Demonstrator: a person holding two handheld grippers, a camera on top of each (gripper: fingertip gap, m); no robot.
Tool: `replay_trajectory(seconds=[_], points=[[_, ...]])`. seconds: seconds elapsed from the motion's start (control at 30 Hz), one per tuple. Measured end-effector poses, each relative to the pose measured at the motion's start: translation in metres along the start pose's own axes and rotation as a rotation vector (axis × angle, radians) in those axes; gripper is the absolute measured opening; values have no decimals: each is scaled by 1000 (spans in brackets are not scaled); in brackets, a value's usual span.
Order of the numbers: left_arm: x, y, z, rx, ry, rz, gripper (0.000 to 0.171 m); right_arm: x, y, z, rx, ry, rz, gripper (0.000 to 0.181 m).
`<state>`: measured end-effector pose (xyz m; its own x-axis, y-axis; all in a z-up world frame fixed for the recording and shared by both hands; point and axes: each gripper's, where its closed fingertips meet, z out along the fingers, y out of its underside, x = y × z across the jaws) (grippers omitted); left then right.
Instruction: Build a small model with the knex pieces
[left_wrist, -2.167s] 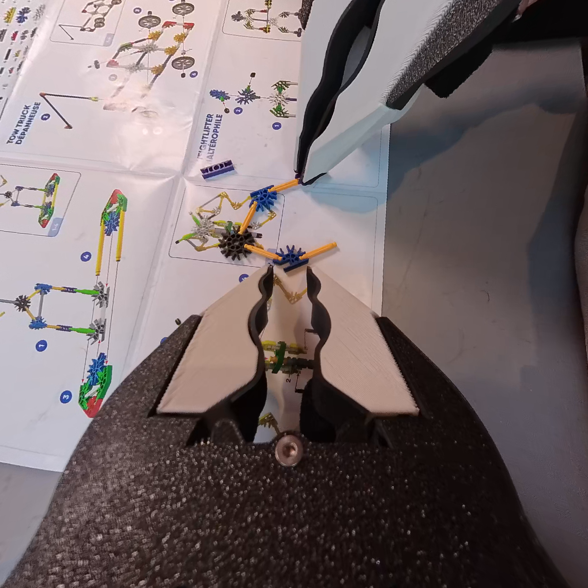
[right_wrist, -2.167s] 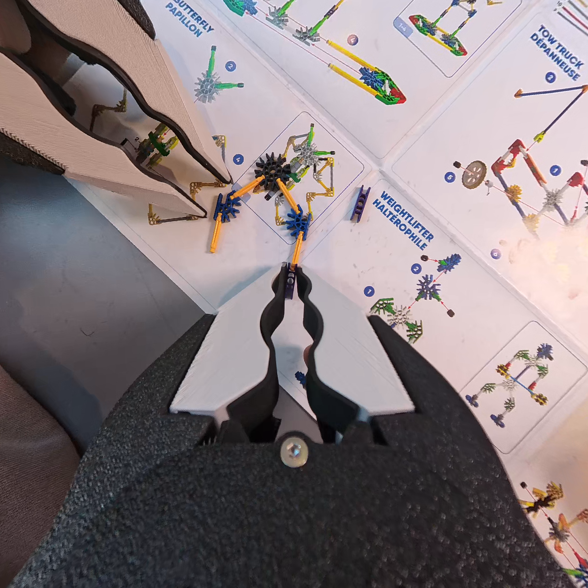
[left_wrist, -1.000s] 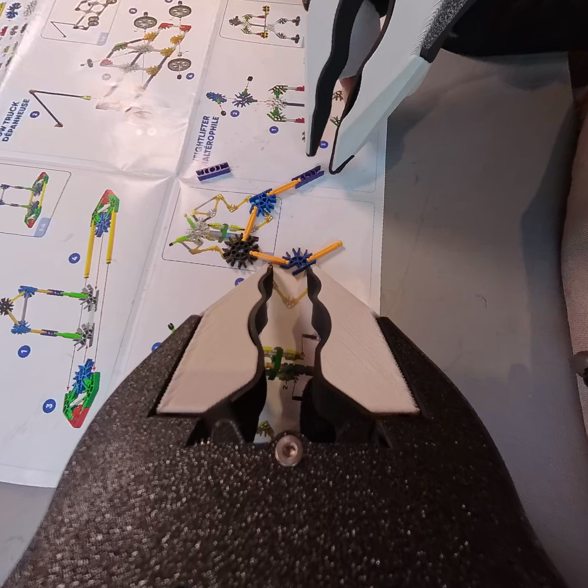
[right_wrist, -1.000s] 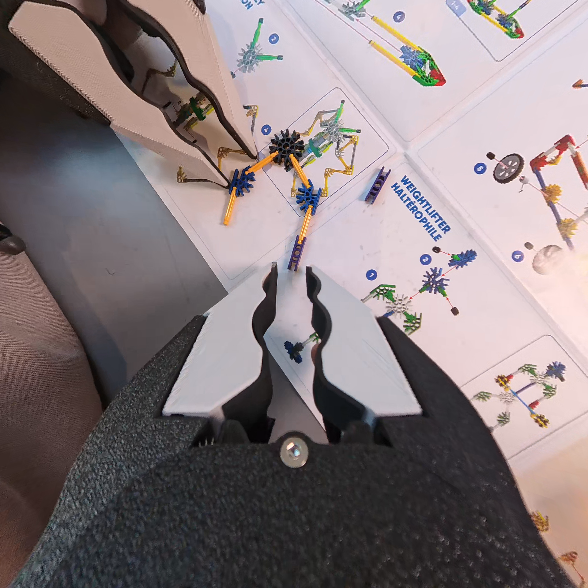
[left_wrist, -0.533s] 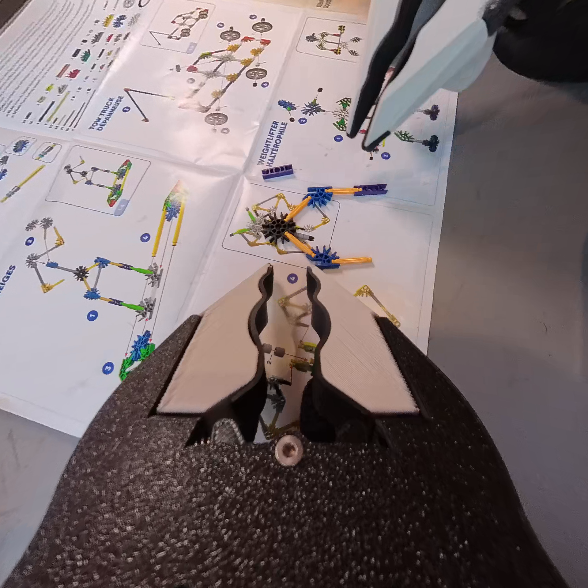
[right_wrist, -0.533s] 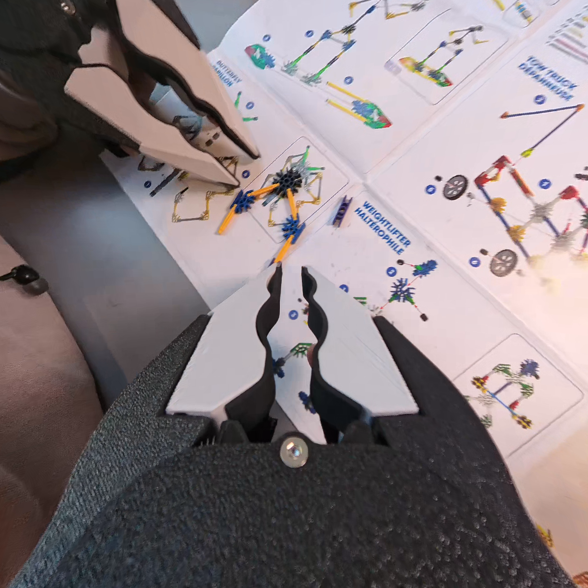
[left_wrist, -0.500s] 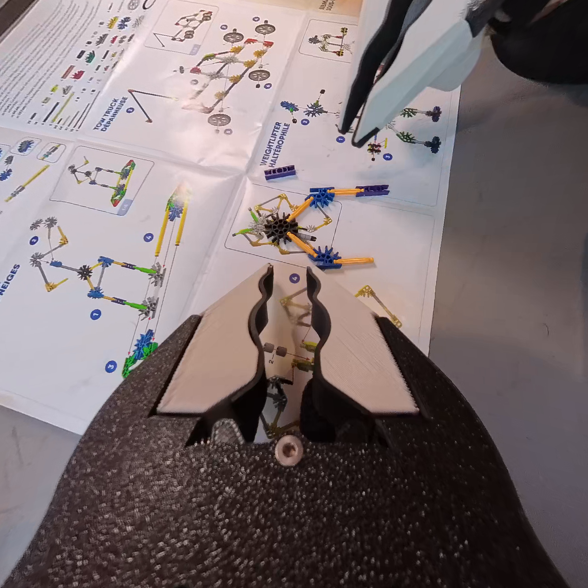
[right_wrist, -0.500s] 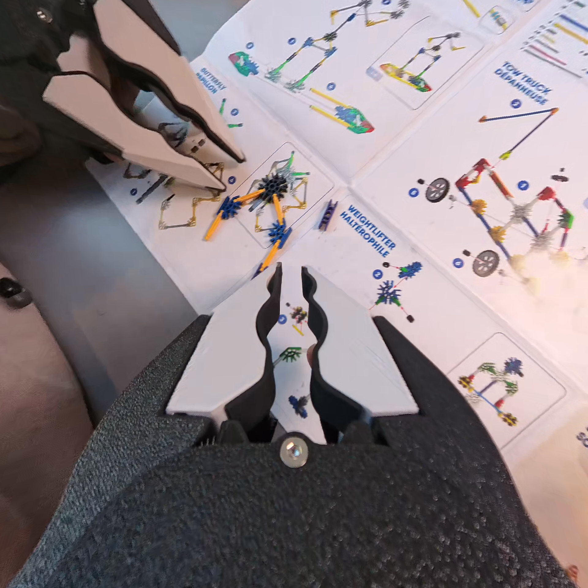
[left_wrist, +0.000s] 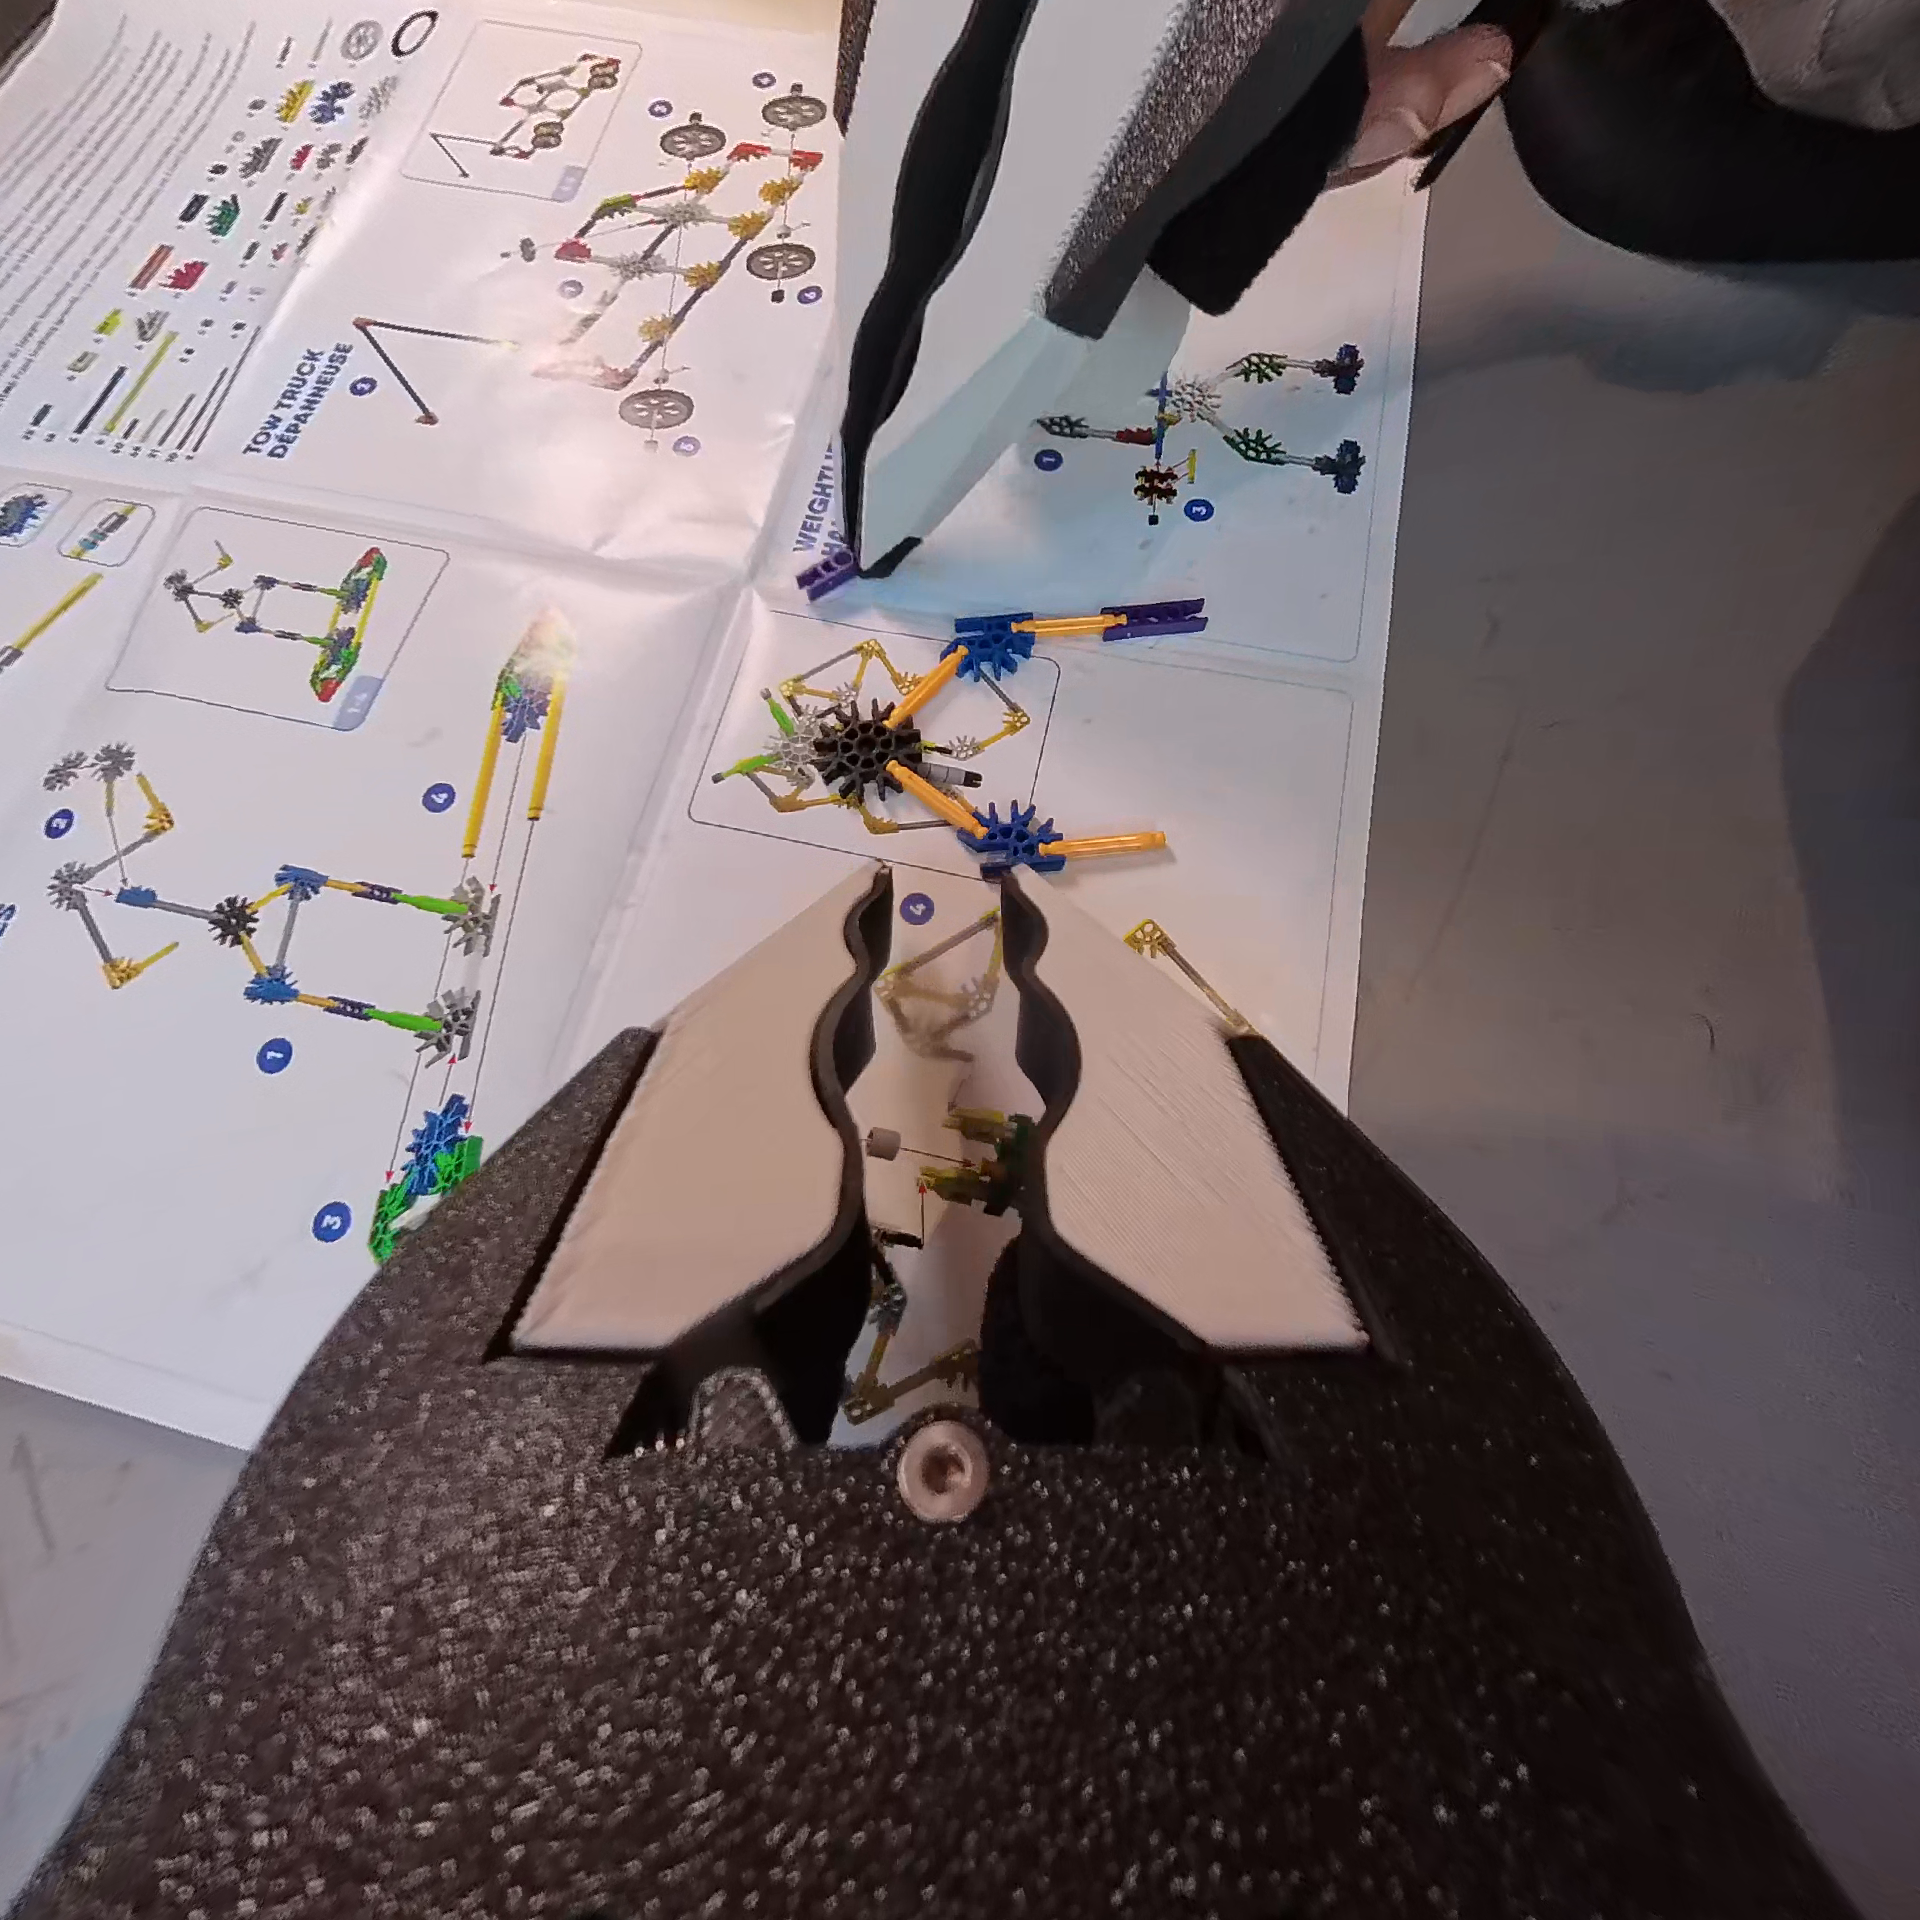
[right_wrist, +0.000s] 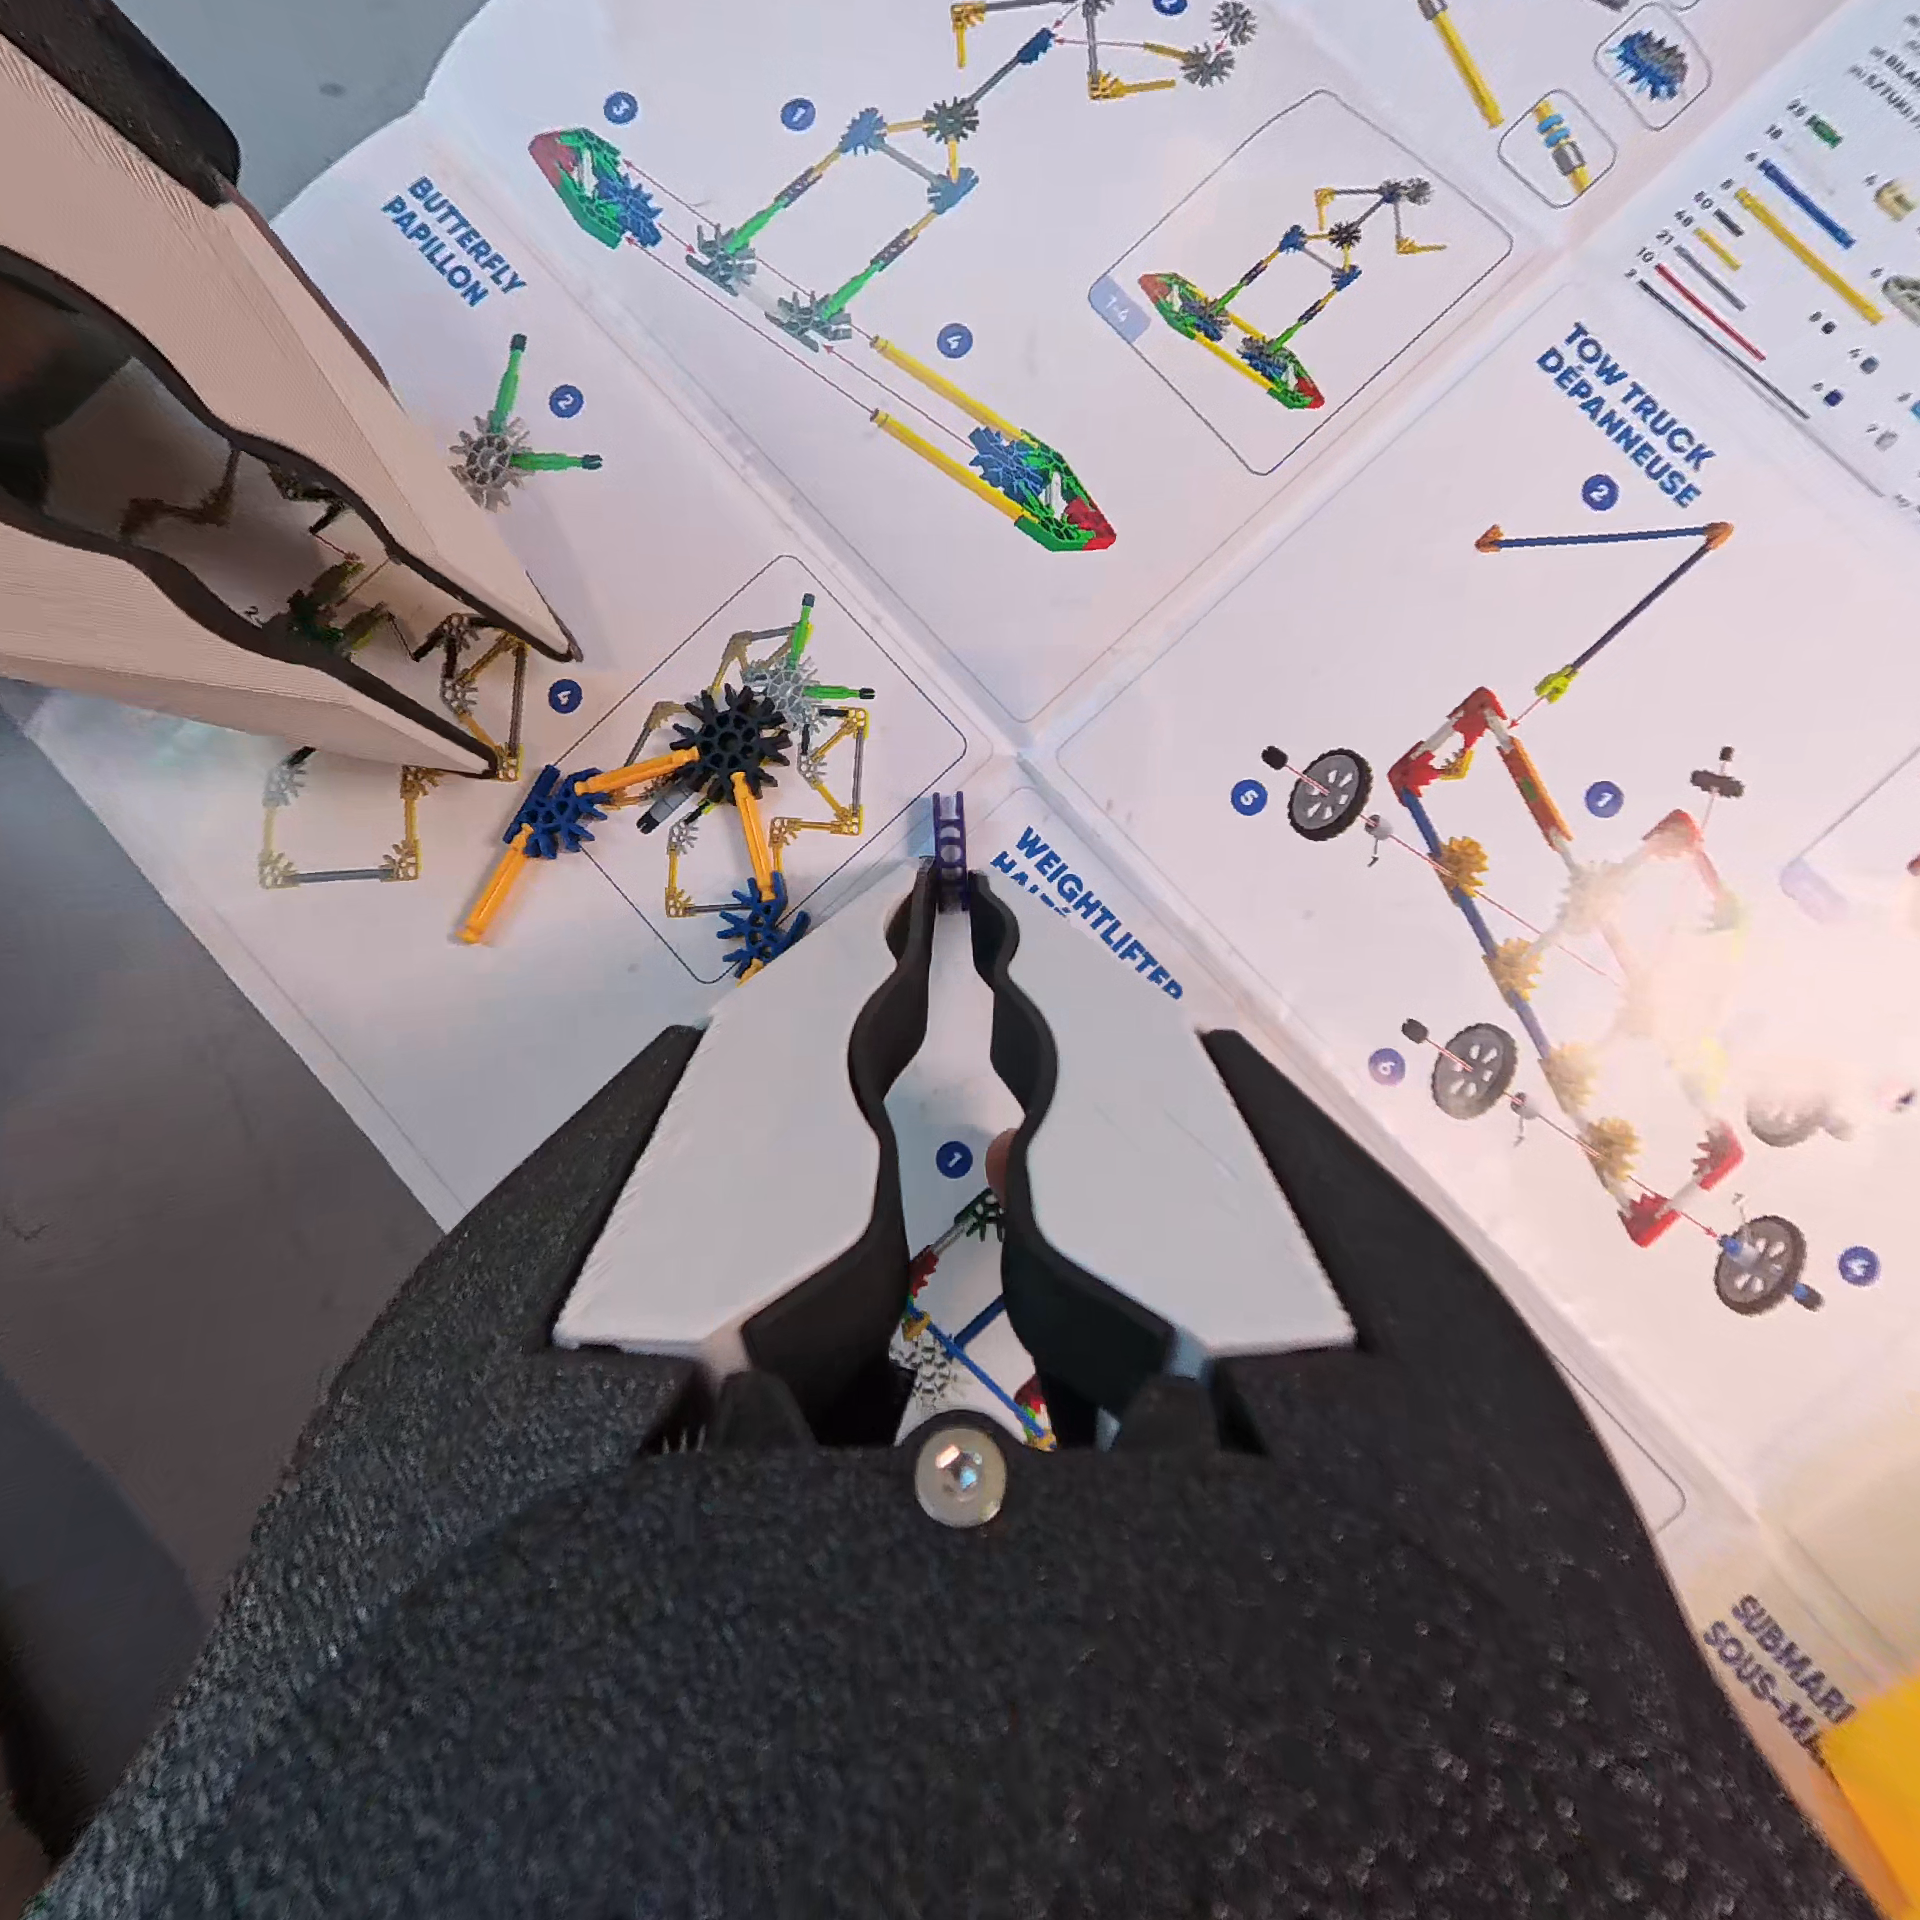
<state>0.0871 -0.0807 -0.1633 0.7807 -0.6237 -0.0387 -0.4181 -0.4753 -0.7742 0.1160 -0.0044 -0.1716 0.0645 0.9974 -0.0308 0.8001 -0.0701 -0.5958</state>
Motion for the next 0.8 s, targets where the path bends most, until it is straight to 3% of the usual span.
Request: replay_trajectory(seconds=[0.1, 0.33, 0.8], points=[[4, 2, 1, -12, 14, 9, 21, -9, -8, -11, 59, -42, 10, 4], [9, 2, 3, -15, 34, 26, 20, -70, -3, -26, 84, -212, 35, 4], [26, -1, 2, -6, 103, 64, 20, -94, 17, -13, 22, -120, 148, 4]])
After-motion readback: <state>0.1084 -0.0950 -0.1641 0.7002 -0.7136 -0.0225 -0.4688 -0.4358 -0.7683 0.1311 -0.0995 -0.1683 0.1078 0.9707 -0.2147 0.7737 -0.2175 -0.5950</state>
